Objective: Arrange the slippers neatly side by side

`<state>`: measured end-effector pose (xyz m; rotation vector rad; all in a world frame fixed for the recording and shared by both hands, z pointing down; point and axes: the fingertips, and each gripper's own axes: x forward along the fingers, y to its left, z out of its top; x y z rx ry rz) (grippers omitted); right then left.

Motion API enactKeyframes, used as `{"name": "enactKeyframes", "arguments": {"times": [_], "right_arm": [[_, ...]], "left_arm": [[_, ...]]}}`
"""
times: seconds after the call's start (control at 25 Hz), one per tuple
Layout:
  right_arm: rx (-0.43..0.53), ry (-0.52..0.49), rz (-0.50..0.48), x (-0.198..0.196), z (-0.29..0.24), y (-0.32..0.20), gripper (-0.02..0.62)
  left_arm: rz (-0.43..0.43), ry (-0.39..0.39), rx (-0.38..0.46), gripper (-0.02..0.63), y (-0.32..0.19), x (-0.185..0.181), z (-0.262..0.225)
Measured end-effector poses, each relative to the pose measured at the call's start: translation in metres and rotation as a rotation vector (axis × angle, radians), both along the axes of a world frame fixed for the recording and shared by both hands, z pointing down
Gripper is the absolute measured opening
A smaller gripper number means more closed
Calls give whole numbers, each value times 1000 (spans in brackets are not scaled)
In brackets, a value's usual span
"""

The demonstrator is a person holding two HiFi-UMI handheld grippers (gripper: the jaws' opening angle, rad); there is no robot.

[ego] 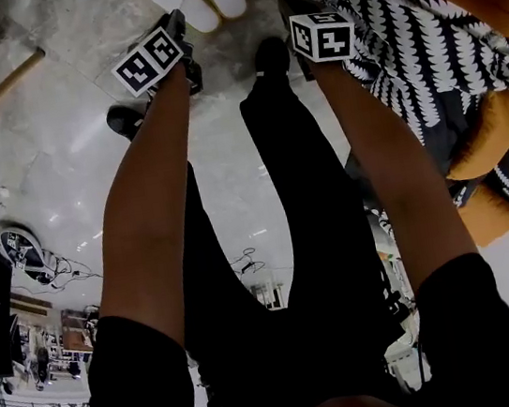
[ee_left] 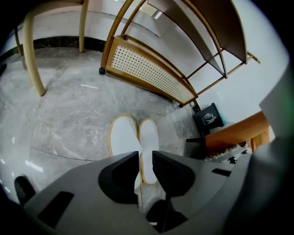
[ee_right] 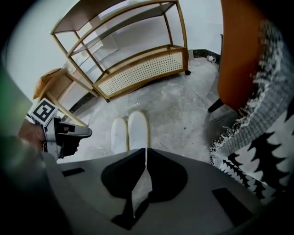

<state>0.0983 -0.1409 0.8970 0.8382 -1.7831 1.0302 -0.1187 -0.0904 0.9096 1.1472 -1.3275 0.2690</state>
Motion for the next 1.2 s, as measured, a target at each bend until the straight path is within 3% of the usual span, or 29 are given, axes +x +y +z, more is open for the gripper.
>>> {"name": "enactKeyframes", "arguments": {"times": [0.24, 0.4, 0.72, 0.92, 1.04, 1.2], "right_arm": [[30, -83, 4, -29, -99, 9, 38], [36, -113, -22, -44, -187, 19, 38], [95, -179, -154, -82, -367, 39, 38], [223, -205, -331, -98, -466, 37, 38], [291, -240, -386, -109, -520, 13, 38], [423, -363, -346, -128, -611, -47, 38]], "left_arm": [[130, 7, 35, 64, 23, -9, -116], [150, 17, 51, 40, 34, -13, -210], [81, -9, 162, 28, 45, -19, -397], [70, -36, 255, 27, 49, -21, -490], [45, -76, 312, 26, 47, -31, -537], [-12, -168, 449, 26, 25, -52, -610]]}}
